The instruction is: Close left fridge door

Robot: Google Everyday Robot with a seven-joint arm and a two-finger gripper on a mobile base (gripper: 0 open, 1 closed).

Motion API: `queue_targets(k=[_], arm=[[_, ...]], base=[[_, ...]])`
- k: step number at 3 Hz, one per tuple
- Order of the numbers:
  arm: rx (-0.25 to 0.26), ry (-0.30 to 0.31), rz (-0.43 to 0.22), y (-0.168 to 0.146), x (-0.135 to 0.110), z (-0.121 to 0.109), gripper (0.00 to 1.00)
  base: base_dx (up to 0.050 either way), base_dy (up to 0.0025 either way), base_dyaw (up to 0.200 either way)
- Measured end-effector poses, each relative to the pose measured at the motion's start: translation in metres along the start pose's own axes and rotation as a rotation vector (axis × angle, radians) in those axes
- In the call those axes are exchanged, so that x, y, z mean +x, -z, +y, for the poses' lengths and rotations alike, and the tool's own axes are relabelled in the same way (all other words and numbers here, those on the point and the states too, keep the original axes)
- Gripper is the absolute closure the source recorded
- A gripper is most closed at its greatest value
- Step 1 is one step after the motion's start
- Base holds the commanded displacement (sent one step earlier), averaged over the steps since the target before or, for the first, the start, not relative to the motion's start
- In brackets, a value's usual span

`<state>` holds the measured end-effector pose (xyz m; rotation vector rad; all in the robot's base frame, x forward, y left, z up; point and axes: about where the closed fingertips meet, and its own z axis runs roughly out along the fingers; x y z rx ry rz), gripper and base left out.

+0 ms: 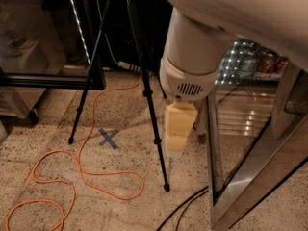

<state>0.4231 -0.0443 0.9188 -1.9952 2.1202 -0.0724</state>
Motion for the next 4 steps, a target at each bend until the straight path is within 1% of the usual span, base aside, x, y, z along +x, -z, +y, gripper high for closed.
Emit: queue_targets(k=[1, 2, 3, 4], arm=[[-0.013, -0.047, 0.025, 0.008, -0.004, -0.048, 0.0], [-0.007, -0.098, 0.044, 0.017, -0.014, -0.096, 0.0], [0.039, -0.095, -0.01, 0.029, -0.029, -0.112, 0.0], [0.047, -0.1, -0.025, 0.027, -0.029, -0.115, 0.0]], base=[[0.0, 0.0, 0.0], [0.0, 0.0, 0.0], [0.0, 0.0, 0.0], [0.0, 0.0, 0.0]])
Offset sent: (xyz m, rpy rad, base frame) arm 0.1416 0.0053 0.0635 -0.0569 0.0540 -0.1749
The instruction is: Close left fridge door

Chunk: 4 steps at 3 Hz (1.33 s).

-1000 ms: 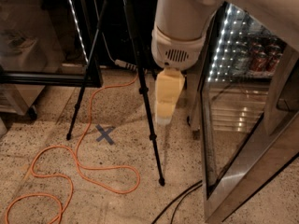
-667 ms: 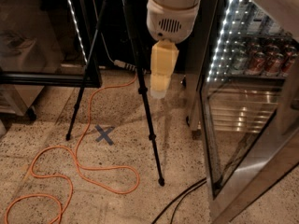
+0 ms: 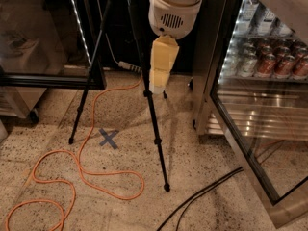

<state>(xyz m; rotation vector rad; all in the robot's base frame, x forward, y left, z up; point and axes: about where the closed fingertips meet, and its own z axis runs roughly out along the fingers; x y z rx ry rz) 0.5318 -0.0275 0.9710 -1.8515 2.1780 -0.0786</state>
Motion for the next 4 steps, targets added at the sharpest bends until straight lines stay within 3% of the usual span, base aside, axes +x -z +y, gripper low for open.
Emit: queue_targets(k=[1, 2, 3, 4], arm=[[0.021, -0.066, -0.032, 0.01, 0.031, -0.008, 0.0], [0.061, -0.167, -0.058, 0.032, 0.092, -0.012, 0.0], [0.061, -0.167, -0.058, 0.032, 0.092, -0.012, 0.0], [0.061, -0.167, -0.058, 0.032, 0.092, -0.012, 0.0]], base=[[0.0, 0.0, 0.0], [0.0, 0.0, 0.0], [0.027, -0.0023, -0.167], [0.0, -0.00002, -0.198]])
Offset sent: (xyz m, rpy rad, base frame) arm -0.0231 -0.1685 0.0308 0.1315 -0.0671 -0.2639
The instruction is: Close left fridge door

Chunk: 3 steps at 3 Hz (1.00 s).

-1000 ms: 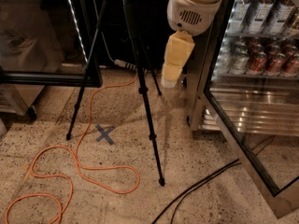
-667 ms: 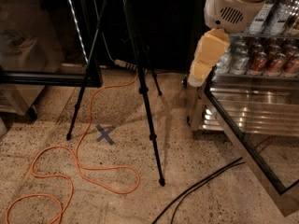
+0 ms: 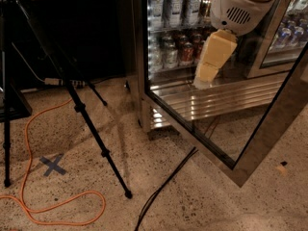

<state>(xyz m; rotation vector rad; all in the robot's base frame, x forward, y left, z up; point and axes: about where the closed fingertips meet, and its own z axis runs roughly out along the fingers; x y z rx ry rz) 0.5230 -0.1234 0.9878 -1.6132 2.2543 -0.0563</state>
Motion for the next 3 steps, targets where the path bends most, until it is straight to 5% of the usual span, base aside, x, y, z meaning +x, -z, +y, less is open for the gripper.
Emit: queue_targets(k=[1, 2, 3], arm=[[0.0, 0.0, 0.0, 0.0, 0.0, 0.0, 0.0], [0.0, 0.0, 0.0, 0.0, 0.0, 0.0, 0.0], [0.0, 0.0, 0.0, 0.0, 0.0, 0.0, 0.0]], base=[[0.0, 0.00001, -0.198], [0.045, 0.00197, 0.088], [0.039, -0.00244, -0.124]])
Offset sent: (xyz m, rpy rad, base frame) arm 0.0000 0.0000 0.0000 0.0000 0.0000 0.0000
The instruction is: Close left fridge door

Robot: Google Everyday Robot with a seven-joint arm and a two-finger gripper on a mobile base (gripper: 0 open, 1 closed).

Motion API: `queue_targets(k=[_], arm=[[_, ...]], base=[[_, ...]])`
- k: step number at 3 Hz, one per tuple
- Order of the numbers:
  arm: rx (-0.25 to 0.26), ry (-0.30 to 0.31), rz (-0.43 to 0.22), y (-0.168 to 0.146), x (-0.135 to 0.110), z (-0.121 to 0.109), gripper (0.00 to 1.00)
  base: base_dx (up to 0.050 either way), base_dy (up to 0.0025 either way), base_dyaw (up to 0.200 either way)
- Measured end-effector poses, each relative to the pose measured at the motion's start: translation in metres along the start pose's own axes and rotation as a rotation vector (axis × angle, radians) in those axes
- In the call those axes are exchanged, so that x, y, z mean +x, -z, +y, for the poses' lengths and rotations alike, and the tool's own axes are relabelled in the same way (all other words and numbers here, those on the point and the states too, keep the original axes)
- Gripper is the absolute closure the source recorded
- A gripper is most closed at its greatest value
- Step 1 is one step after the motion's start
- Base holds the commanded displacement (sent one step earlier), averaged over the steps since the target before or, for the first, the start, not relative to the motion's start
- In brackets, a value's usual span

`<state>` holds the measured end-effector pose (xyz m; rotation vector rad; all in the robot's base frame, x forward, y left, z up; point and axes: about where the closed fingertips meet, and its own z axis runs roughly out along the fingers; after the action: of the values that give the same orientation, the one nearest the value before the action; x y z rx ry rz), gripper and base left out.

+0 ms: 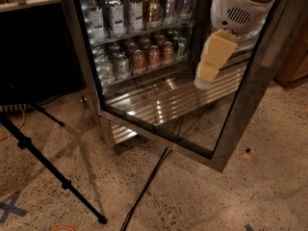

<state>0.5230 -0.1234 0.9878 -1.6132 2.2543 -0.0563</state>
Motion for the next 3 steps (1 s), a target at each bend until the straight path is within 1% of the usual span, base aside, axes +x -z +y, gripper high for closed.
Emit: queue_targets(k=[1, 2, 3], arm=[[0.0, 0.0, 0.0, 0.0, 0.0, 0.0, 0.0], [0.0, 0.0, 0.0, 0.0, 0.0, 0.0, 0.0], [0.0, 0.0, 0.0, 0.0, 0.0, 0.0, 0.0]], base=[[0.05, -0.00002, 0.0], [0.031, -0.00248, -0.155], [0.037, 0.00246, 0.135]])
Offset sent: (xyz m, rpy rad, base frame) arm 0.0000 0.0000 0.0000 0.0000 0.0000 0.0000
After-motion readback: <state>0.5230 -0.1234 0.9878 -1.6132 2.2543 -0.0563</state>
